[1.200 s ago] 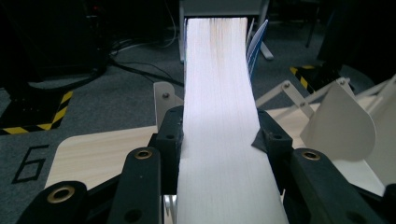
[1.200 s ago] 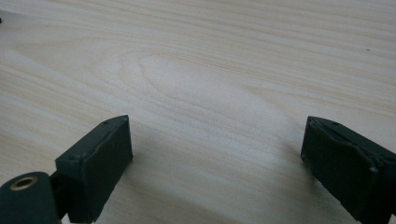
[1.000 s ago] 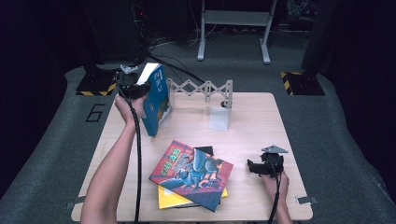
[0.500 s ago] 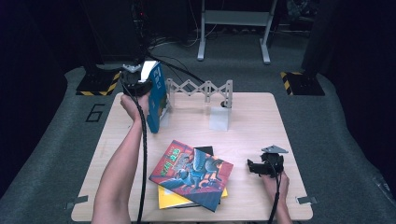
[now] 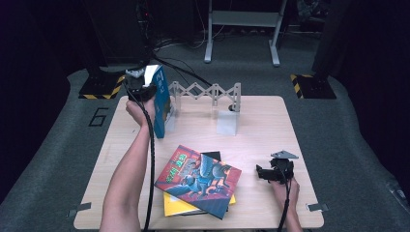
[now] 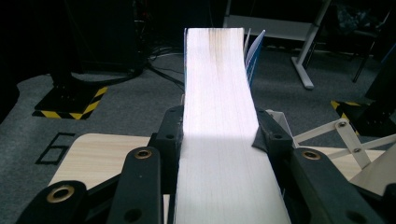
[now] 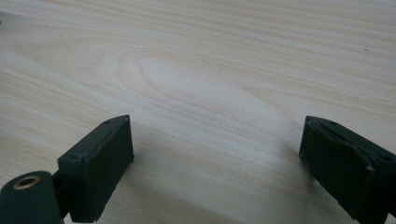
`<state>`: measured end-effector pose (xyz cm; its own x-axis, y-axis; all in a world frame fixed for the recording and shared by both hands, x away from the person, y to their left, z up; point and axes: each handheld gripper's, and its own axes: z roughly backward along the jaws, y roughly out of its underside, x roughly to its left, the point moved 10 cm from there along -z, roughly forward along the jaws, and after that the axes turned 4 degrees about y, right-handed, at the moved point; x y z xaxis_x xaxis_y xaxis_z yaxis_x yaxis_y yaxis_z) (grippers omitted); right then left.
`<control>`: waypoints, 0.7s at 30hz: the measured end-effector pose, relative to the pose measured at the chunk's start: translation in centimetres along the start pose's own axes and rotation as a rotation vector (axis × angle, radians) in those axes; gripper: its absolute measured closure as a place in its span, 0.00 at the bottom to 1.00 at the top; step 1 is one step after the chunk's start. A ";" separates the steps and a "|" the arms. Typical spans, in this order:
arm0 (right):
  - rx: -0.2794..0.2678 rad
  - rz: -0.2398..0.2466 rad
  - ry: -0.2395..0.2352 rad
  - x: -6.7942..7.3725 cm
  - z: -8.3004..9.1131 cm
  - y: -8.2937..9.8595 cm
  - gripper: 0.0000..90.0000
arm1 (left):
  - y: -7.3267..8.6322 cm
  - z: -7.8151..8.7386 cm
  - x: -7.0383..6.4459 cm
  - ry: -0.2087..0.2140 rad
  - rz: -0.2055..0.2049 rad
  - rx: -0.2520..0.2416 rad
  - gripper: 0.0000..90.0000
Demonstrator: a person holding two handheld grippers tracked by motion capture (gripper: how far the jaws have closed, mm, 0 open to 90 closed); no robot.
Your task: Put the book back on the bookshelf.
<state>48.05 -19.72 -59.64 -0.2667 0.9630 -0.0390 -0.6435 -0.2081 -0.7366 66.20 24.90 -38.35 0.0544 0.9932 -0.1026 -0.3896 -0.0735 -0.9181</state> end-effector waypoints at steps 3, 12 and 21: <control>0.000 0.000 -0.002 0.0 0.0 0.0 0.10 | 0.0 -0.1 0.0 -0.007 0.011 -0.008 0.68; -0.001 0.000 -0.002 0.0 0.0 0.0 0.10 | 0.0 -0.2 0.1 -0.002 0.019 -0.012 0.68; -0.002 0.002 0.002 0.0 0.0 0.0 0.11 | 0.1 -0.1 0.8 -0.001 -0.018 0.028 0.66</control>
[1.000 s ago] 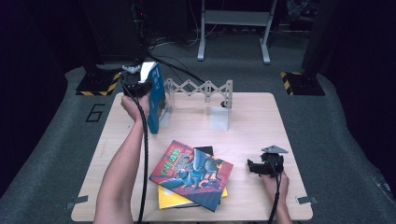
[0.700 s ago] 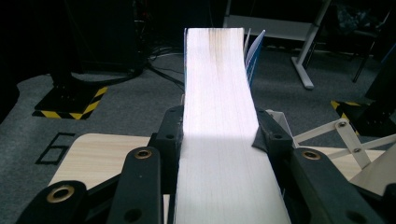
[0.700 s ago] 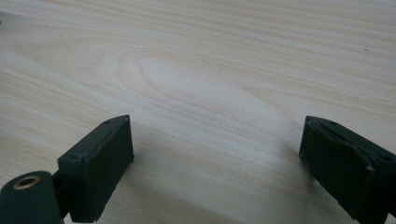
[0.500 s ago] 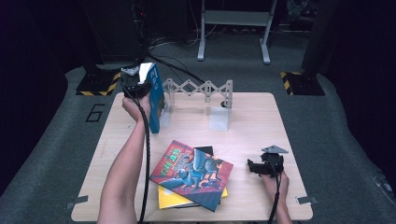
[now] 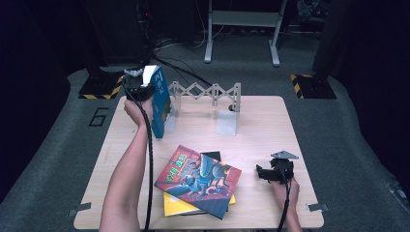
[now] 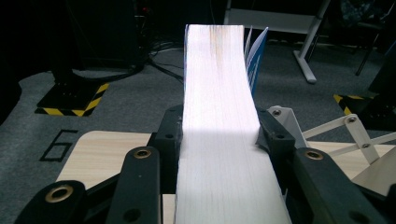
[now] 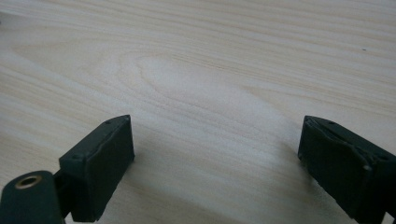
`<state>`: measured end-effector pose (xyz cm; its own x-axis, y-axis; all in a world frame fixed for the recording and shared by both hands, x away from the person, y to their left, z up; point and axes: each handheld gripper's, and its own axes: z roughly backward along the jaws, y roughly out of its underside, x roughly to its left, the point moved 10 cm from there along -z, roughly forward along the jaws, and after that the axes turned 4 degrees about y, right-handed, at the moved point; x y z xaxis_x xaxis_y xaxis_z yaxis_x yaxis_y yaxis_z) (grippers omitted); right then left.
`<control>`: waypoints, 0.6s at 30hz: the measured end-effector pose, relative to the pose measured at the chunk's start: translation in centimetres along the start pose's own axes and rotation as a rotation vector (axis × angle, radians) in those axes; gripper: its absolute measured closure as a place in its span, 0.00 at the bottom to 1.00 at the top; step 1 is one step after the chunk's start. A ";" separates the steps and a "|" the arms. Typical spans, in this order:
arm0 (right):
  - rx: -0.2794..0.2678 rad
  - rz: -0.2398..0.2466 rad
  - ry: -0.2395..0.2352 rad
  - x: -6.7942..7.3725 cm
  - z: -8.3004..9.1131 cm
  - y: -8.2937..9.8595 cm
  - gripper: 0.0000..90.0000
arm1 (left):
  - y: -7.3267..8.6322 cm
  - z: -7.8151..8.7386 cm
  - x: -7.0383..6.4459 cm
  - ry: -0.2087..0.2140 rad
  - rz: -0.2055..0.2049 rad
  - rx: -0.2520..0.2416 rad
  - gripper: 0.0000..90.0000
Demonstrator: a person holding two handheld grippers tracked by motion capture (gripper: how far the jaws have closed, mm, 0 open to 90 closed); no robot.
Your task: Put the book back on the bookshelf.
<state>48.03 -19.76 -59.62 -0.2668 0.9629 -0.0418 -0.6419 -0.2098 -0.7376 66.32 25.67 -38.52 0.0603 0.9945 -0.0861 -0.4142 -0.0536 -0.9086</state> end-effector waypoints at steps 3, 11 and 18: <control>0.000 0.000 0.000 0.0 0.0 0.0 0.11 | 0.0 0.2 0.0 -0.003 -0.019 0.007 0.63; 0.000 0.000 0.000 0.0 0.0 0.0 0.11 | 0.2 0.9 -0.5 0.029 -0.045 0.033 0.41; 0.000 0.000 0.000 0.0 0.0 0.0 0.11 | 0.5 1.6 -0.4 0.059 -0.036 0.043 0.28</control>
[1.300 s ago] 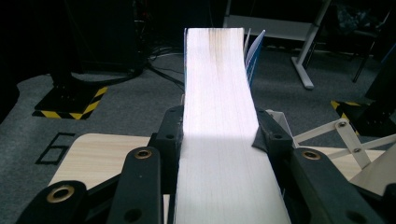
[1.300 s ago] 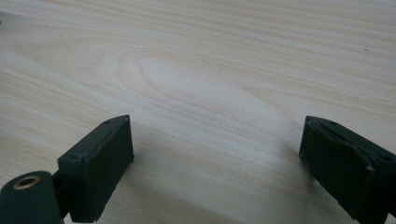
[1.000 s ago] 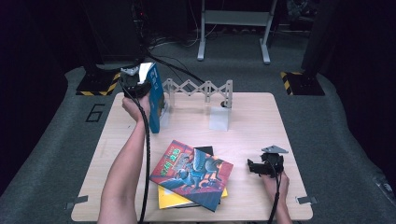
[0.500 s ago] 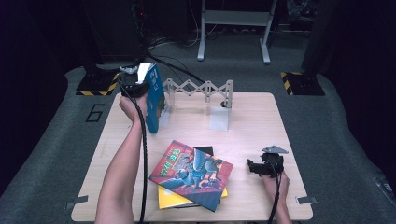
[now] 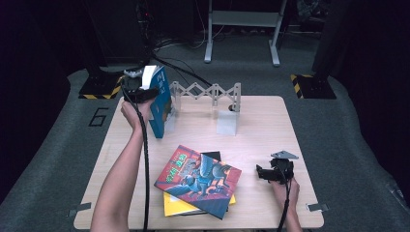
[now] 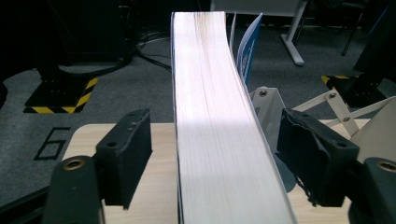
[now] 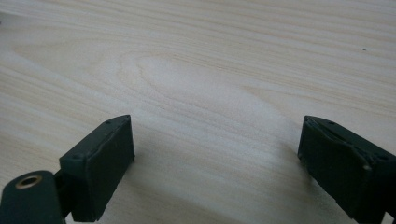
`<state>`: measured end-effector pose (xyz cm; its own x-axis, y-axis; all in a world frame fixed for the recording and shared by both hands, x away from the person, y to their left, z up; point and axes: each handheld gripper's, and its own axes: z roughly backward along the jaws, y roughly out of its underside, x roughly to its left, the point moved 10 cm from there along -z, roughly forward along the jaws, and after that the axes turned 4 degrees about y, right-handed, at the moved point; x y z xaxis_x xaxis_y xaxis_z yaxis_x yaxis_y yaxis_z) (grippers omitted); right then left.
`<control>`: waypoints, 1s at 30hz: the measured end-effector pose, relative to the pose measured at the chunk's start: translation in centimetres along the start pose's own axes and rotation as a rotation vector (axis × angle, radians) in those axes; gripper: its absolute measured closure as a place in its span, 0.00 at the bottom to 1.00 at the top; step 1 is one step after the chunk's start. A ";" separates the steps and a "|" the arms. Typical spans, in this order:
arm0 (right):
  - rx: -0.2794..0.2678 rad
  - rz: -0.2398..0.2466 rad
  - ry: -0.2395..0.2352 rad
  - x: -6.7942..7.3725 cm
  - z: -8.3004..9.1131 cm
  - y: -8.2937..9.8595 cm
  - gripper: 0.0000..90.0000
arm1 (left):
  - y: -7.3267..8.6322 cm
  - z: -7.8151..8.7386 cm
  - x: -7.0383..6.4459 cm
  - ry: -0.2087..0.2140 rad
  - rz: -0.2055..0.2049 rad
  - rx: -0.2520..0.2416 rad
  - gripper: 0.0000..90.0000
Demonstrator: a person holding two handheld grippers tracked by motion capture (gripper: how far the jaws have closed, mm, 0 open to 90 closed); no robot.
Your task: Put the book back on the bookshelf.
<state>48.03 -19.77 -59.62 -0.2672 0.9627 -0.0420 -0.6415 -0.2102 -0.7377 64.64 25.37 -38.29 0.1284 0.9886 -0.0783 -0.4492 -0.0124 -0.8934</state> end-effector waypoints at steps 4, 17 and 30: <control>0.000 0.000 0.000 0.0 0.0 0.0 0.11 | 0.3 0.5 0.0 0.021 0.006 0.009 0.21; 0.000 0.000 0.000 0.0 0.0 0.0 0.11 | 1.2 3.4 -1.0 0.129 -0.019 0.032 0.16; -0.001 -0.001 -0.002 0.0 0.0 0.0 0.11 | 4.0 6.3 -2.3 0.218 -0.078 0.077 0.09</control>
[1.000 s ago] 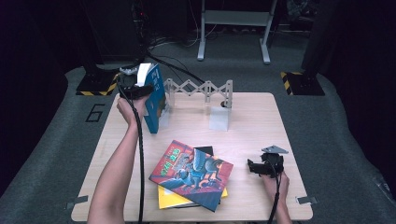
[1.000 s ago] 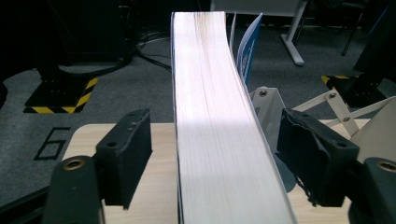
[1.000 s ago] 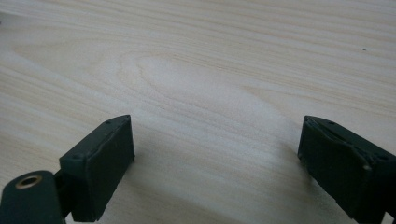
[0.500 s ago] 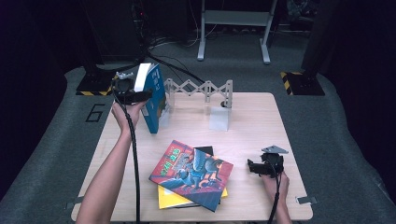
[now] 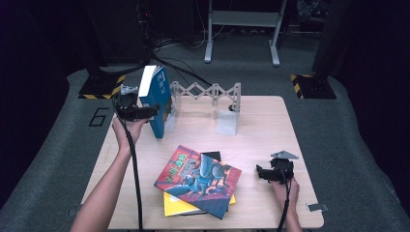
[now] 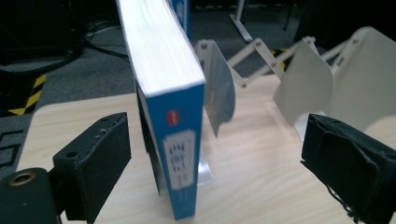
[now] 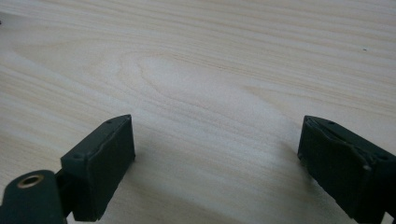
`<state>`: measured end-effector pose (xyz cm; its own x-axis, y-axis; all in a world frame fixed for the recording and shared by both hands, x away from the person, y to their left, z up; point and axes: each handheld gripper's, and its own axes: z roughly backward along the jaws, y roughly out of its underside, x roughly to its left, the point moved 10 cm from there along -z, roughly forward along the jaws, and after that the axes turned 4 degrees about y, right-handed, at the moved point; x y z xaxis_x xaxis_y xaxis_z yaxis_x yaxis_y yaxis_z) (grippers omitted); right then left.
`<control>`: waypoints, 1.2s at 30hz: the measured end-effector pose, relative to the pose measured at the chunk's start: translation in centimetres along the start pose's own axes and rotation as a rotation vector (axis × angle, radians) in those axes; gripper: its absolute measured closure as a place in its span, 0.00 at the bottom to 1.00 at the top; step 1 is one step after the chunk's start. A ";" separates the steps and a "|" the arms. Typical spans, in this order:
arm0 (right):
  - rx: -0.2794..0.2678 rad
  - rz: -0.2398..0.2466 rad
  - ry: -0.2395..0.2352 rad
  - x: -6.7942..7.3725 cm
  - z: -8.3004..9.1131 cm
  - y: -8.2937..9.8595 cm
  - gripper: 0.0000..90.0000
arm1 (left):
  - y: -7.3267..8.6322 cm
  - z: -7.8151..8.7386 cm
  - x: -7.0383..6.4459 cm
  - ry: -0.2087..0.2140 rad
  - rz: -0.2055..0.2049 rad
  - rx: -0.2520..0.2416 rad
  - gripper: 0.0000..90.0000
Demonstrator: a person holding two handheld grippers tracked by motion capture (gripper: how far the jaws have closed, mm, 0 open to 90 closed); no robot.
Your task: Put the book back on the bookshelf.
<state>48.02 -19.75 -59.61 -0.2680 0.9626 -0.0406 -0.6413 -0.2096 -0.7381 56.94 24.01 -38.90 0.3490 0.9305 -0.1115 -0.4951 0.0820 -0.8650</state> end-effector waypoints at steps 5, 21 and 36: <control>-0.001 0.000 -0.001 0.0 0.0 0.0 0.11 | 1.4 0.6 -0.7 0.030 -0.012 0.008 0.07; -0.003 0.006 -0.005 0.2 0.1 0.0 0.12 | 8.8 1.1 -2.4 0.096 -0.046 0.096 0.05; -0.001 0.015 -0.013 0.4 0.2 0.1 0.12 | 14.5 1.2 -4.2 0.155 -0.055 0.175 0.03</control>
<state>47.72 -19.45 -59.60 -0.2870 0.9570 -0.0430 -0.6361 -0.2239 -0.7384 47.31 21.69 -50.39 0.4908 0.8579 -0.1519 -0.5976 0.2046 -0.7753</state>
